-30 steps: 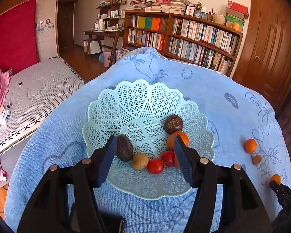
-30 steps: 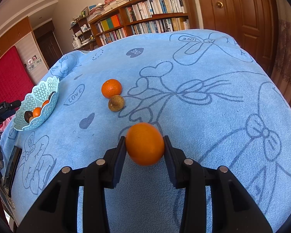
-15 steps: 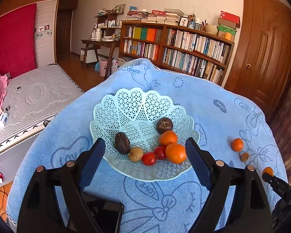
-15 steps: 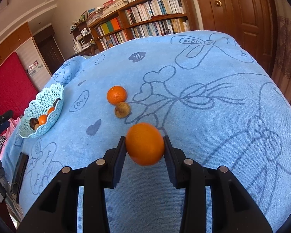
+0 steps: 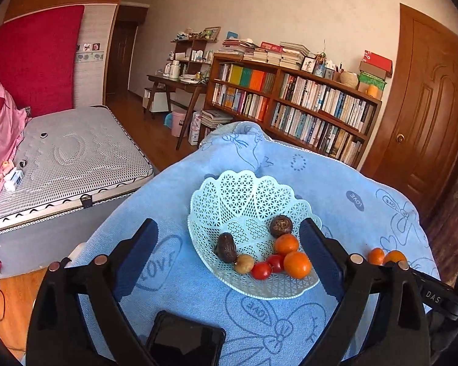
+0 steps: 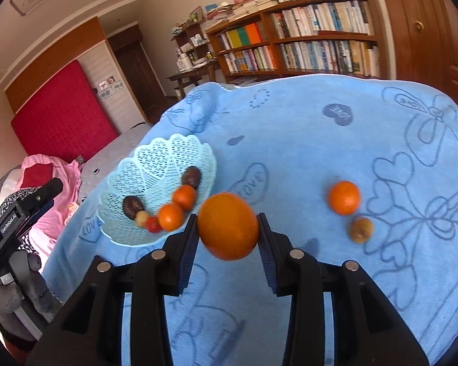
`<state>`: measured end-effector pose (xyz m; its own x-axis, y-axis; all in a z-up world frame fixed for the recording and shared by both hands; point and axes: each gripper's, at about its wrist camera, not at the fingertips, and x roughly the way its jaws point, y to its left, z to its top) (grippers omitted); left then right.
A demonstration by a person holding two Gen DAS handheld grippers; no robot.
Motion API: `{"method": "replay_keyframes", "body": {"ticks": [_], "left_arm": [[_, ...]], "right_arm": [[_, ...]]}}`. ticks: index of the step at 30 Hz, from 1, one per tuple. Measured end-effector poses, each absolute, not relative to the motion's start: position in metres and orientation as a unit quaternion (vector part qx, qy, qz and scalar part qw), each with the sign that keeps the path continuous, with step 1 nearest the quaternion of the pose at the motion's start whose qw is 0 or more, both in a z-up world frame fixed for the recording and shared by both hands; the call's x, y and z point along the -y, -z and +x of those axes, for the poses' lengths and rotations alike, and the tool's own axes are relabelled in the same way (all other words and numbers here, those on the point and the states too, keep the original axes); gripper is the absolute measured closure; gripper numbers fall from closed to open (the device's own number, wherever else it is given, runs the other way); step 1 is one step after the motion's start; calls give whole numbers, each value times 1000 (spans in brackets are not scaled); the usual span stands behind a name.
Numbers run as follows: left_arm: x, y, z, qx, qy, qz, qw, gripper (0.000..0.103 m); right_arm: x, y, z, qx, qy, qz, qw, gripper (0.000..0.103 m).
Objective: Organize fruits
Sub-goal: 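Carry the held orange into the basket and open the right tool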
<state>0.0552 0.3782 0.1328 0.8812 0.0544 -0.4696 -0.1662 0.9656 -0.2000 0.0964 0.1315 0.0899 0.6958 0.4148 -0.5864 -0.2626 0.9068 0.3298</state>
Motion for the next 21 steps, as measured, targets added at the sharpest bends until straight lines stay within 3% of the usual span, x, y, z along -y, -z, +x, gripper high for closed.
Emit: {"method": "replay_keyframes", "body": {"ticks": [12,21], "left_arm": [[-404,-152,42,-210,-69,-133,966,5],[-413,-154,40,-207,-74,-146,965,5]], "right_arm": [[-246,-96,148,-379,-255,76,886,65],[-277,-77,175,-411,-254,73,873,63]]}}
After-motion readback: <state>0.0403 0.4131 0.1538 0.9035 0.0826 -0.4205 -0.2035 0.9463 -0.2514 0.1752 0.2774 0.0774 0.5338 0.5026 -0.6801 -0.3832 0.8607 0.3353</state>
